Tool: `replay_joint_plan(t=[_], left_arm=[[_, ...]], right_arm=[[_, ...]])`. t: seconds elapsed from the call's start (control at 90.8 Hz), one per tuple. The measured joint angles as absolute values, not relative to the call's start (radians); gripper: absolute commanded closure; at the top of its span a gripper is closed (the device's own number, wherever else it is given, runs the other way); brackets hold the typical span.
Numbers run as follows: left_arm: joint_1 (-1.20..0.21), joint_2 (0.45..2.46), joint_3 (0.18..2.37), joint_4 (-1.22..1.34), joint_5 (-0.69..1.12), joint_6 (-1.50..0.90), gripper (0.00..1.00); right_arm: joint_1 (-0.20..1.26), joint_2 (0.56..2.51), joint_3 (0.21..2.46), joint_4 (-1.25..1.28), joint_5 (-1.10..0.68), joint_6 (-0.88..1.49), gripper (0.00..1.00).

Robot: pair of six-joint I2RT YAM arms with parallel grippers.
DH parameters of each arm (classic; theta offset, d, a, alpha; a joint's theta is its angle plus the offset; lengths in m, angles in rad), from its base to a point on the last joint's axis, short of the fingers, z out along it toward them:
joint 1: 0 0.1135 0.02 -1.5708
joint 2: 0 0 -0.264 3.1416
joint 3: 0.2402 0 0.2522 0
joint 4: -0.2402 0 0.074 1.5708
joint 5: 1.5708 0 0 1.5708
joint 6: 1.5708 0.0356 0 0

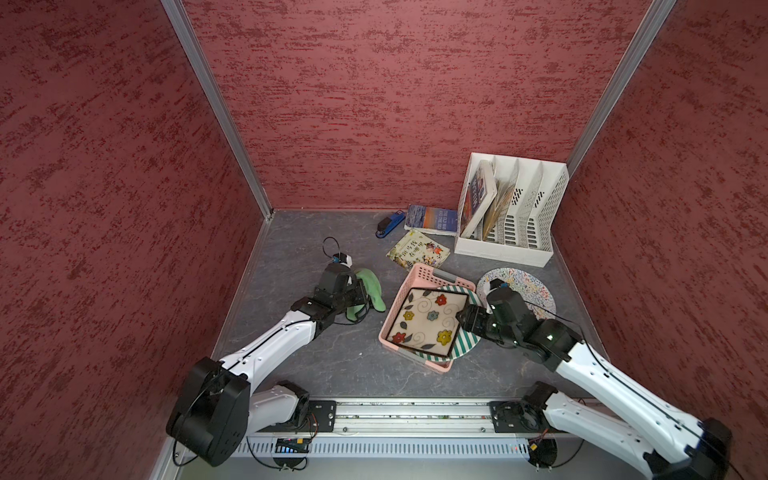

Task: Wipe the wet plate dry
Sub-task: Pick up the plate from the bin, then wipe the plate with towel.

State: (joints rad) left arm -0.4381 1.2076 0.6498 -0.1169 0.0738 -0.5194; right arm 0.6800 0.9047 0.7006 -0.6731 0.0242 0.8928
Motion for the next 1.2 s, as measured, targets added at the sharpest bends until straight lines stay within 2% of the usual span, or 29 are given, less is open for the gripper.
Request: replay_joint_plan(t=[0.275,0.408,0.496,0.573,0.639,0.892,1.036,1.201], left_arm=[[-0.461,1.24,0.552,0.015,0.131,-0.58,1.0],[-0.462,1.241,0.541,0.028,0.136,-0.598,1.0],[-0.462,1.21,0.541,0.025,0.133,-0.598,1.0],[-0.462,1.151,0.541,0.014,0.128,-0.597,1.0],[-0.462,1.084,0.545,-0.009,0.125,-0.59,1.0],[-0.524,0.886,0.665,-0.062,0.221,-0.509,1.0],[-0.717,0.889,0.786,-0.054,0.242,-0.447,1.0],[-0.921,1.02,0.881,-0.004,0.171,-0.43,1.0]], right_arm=[[0.686,1.14,0.659,-0.396,0.003,0.944,0.44],[0.685,1.239,0.643,-0.23,-0.018,0.986,0.54],[0.686,1.245,0.63,-0.18,-0.017,1.004,0.66],[0.686,1.233,0.624,-0.186,-0.004,1.0,0.87],[0.685,1.201,0.624,-0.175,-0.002,1.032,1.0],[0.688,1.04,0.633,-0.271,0.033,0.915,1.0],[0.688,0.939,0.633,-0.265,0.033,0.898,1.0],[0.688,0.878,0.629,-0.146,0.035,0.952,1.0]])
